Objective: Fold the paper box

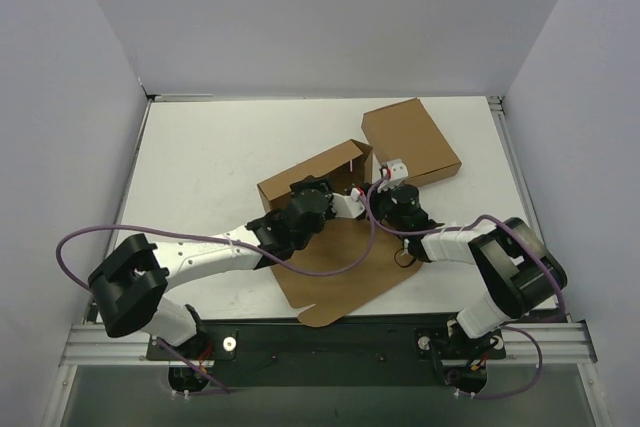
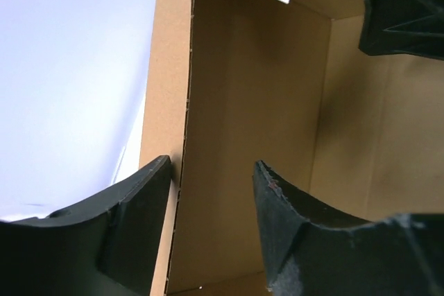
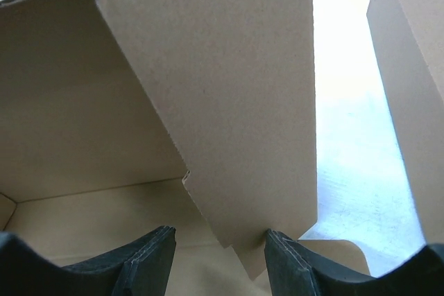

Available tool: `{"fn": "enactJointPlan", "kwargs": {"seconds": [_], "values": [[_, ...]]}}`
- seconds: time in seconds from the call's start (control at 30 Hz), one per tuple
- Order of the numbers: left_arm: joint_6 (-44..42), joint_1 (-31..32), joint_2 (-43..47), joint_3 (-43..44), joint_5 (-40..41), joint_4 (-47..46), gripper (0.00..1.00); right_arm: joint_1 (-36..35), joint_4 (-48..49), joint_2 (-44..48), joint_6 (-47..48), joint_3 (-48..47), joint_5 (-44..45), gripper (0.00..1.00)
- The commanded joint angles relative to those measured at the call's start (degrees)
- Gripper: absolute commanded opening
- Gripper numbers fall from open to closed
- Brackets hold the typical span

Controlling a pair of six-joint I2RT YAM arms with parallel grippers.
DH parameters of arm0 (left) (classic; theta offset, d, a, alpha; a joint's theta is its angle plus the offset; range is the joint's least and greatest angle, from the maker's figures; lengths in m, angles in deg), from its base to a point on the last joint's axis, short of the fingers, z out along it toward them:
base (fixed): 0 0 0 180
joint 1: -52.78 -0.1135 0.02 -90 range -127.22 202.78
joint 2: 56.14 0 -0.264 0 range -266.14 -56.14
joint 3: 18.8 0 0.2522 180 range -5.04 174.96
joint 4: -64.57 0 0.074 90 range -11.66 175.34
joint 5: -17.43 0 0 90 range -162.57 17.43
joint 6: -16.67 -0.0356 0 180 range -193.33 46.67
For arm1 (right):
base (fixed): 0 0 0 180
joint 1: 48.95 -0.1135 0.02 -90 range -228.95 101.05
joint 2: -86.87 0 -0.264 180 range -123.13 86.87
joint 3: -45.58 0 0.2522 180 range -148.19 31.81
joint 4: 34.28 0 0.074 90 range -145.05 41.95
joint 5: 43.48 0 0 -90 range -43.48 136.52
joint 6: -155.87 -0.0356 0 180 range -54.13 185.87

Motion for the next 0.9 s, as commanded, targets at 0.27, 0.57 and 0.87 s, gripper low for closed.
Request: {"fn": "enactJointPlan", "kwargs": {"seconds": [0.27,0.57,0.87], "values": [[-7.1,0.4,-3.4,-2.2,3.3,-10.6,0.32,0.4,-4.2,9.1,0.1,0.2,-3.7,0.69],[-8.1,-0.4,-2.3,-4.8,0.6,-11.9,0.06,0.5,-23.9,29.8,-0.7,-0.5,-2.0,0.74],[-4.7,-1.8,6.2,-7.9,-7.0,-7.9,0.00,10.1,-30.3,29.9,-4.2,-3.4,-3.9,0.78]]}}
